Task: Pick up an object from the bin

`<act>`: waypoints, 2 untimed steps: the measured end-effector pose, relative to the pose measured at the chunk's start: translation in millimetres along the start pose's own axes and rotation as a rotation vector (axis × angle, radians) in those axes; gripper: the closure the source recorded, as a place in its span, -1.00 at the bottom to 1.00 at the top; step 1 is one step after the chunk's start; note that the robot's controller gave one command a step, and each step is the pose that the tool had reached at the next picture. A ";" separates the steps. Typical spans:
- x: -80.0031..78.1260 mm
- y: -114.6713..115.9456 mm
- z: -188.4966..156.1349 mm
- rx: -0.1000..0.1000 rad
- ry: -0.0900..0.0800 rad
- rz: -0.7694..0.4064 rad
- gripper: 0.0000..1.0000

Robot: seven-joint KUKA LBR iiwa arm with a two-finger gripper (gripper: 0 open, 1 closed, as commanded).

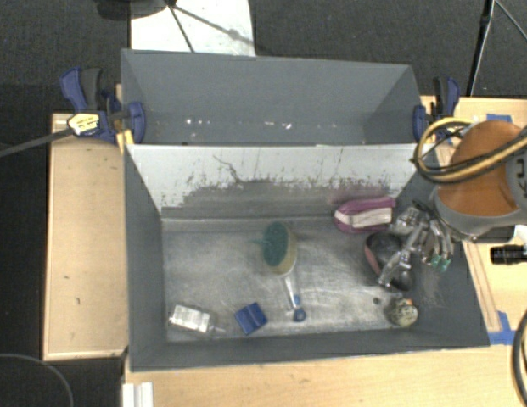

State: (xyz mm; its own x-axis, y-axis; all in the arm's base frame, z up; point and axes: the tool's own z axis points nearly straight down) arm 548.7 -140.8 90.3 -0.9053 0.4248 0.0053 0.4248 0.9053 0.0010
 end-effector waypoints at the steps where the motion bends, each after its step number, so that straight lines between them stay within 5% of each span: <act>1: -0.1 0.0 -0.1 0.000 0.000 -0.002 1.00; 2: -0.1 0.0 -0.1 0.000 0.000 -0.003 1.00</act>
Offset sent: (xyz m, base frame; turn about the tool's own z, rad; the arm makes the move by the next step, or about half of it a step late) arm 0.0000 0.0000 0.0000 0.0000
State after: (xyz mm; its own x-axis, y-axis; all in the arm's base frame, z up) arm 548.8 -140.8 90.4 -0.9065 0.4221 0.0051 0.4221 0.9066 0.0009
